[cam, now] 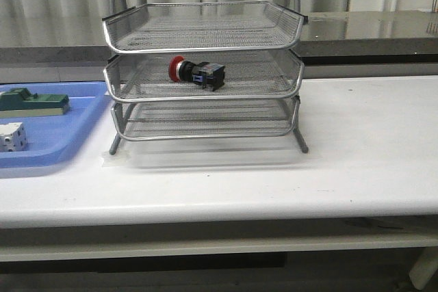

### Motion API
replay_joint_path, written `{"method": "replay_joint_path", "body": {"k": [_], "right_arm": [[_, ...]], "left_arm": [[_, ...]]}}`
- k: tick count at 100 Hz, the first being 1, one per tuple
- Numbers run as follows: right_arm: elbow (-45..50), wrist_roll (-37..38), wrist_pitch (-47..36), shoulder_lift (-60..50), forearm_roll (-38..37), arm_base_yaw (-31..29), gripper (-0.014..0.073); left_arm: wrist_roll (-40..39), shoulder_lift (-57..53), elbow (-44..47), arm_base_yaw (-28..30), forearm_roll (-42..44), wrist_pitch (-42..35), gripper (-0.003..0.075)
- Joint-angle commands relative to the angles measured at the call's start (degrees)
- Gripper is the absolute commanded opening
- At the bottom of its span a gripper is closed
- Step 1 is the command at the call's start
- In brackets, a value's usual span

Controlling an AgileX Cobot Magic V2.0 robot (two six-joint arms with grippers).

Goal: Place button on rack with both arms

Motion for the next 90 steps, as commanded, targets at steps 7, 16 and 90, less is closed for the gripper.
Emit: {"method": "replay_joint_path", "body": {"k": [7, 16, 90], "right_arm": [[-1.1, -0.2, -4.9, -1.2, -0.7, -0.2, -0.006], [-1.1, -0.2, -4.9, -1.2, -0.7, -0.2, -0.006], [-1.1, -0.2, -4.9, -1.2, -0.7, -0.2, -0.006]], "left_arm": [[-4.6, -1.9, 2.3, 0.1, 3.9, -6.7, -0.0021], [-4.6, -4.5, 4.9, 0.1, 4.3, -8.2, -0.0021], [-6.3, -15.0, 9.8, 5.8, 5.2, -7.0, -0.0021]]}}
